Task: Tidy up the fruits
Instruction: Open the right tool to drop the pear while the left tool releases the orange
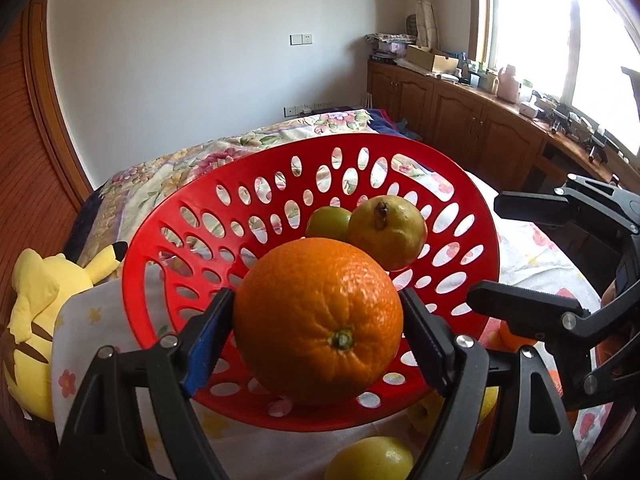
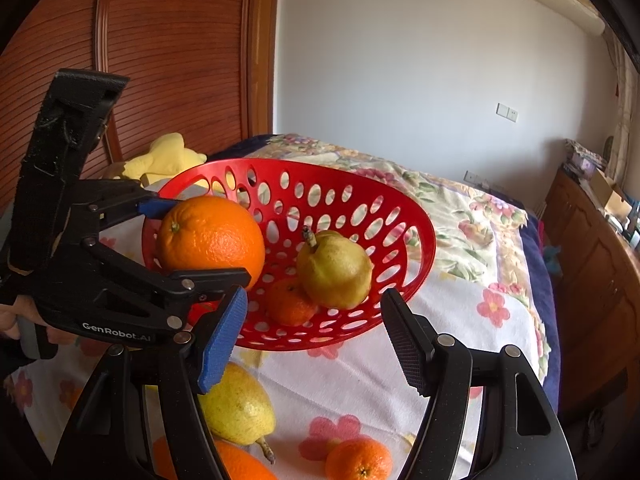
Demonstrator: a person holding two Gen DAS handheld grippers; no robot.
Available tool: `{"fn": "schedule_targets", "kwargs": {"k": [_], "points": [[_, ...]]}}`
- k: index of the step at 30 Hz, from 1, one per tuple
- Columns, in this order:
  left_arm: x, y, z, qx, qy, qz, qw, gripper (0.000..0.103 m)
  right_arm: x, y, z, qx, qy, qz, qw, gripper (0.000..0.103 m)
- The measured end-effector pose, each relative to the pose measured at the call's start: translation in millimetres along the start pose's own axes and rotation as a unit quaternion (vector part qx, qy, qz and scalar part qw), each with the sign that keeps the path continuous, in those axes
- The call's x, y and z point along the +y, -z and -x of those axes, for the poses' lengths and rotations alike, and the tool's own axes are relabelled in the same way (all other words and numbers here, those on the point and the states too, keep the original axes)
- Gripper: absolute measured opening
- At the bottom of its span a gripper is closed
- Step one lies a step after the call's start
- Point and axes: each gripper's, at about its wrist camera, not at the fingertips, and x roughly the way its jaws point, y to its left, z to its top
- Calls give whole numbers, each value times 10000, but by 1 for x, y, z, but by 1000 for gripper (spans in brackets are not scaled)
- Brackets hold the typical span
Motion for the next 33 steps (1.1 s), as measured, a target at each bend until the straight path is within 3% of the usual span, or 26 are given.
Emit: {"fn": "schedule_targets", "kwargs": {"k": [8, 16, 25, 33], "points": [[-1, -3, -3, 51, -21, 26, 10000, 81, -2, 8, 3, 44, -8, -106, 9999, 73], [5, -12, 29, -479, -17, 172, 9987, 81, -4, 10, 12, 4, -2, -216, 9998, 73], [11, 43, 73, -699, 69, 382, 9968, 81, 7, 39, 46, -79, -33, -549, 9985, 77], [8, 101, 86, -566, -18, 502, 9971, 81, 25, 70, 57, 55, -51, -704, 9975, 84]]}}
